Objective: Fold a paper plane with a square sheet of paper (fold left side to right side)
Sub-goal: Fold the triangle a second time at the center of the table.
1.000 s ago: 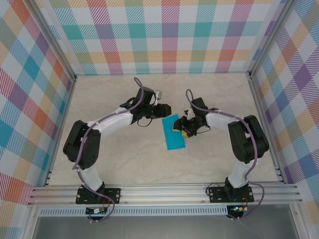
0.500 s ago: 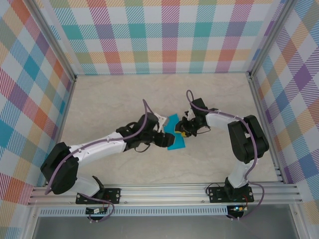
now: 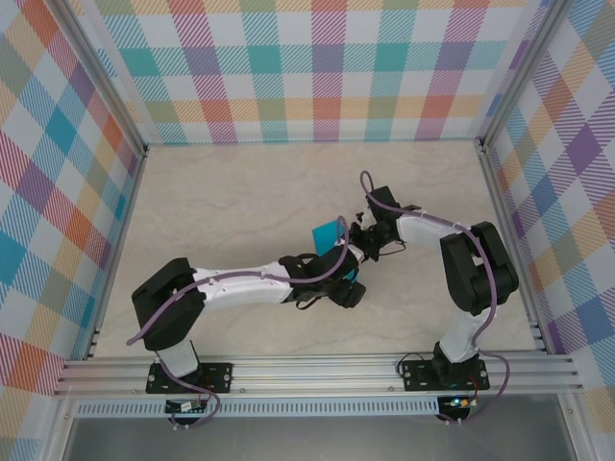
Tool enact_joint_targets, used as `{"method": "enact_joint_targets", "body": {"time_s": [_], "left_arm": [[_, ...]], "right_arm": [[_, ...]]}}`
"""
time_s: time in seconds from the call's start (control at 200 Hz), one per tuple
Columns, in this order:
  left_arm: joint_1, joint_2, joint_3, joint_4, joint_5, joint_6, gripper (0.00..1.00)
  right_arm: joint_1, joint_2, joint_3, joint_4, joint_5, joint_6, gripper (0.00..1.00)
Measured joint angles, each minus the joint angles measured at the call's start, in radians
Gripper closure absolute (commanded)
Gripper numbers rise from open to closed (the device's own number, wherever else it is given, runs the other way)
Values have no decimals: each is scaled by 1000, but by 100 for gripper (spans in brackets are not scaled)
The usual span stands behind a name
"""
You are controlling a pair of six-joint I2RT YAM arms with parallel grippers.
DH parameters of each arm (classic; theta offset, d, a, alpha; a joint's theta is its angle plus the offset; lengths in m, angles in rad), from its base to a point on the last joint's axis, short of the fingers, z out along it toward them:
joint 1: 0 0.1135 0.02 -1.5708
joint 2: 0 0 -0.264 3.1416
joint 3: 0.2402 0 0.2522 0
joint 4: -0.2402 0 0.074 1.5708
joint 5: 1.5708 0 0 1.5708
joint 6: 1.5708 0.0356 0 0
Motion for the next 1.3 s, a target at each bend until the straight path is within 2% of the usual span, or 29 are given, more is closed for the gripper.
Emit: {"method": "enact_joint_targets", "body": {"time_s": [0.135, 0.255, 0.495, 0.715, 0.83, 0.95, 1.075, 1.21, 1.3], "left_arm": [[-7, 80, 76, -46, -60, 14, 17], [-11, 141, 141, -84, -129, 22, 24], [-27, 173, 169, -125, -201, 45, 61], [-29, 161, 148, -122, -209, 51, 82], [-29, 139, 124, -122, -212, 47, 90], [-29, 121, 113, -121, -211, 42, 94], [-27, 104, 103, -119, -204, 39, 95], [-12, 69, 66, -103, -163, 32, 96], [5, 47, 41, -83, -114, 24, 96]], "right_arm": [[0, 0, 4, 0, -7, 0, 74], [0, 0, 4, -2, -8, 0, 74], [0, 0, 4, -11, -6, -1, 74], [0, 0, 22, -42, 12, -6, 71], [0, 0, 40, -56, 29, -13, 64], [0, 0, 65, -78, 48, -33, 57], [-5, -18, 87, -96, 85, -60, 41], [-21, -120, 86, -120, 145, -88, 26], [-51, -227, 74, -121, 179, -107, 25]]}}
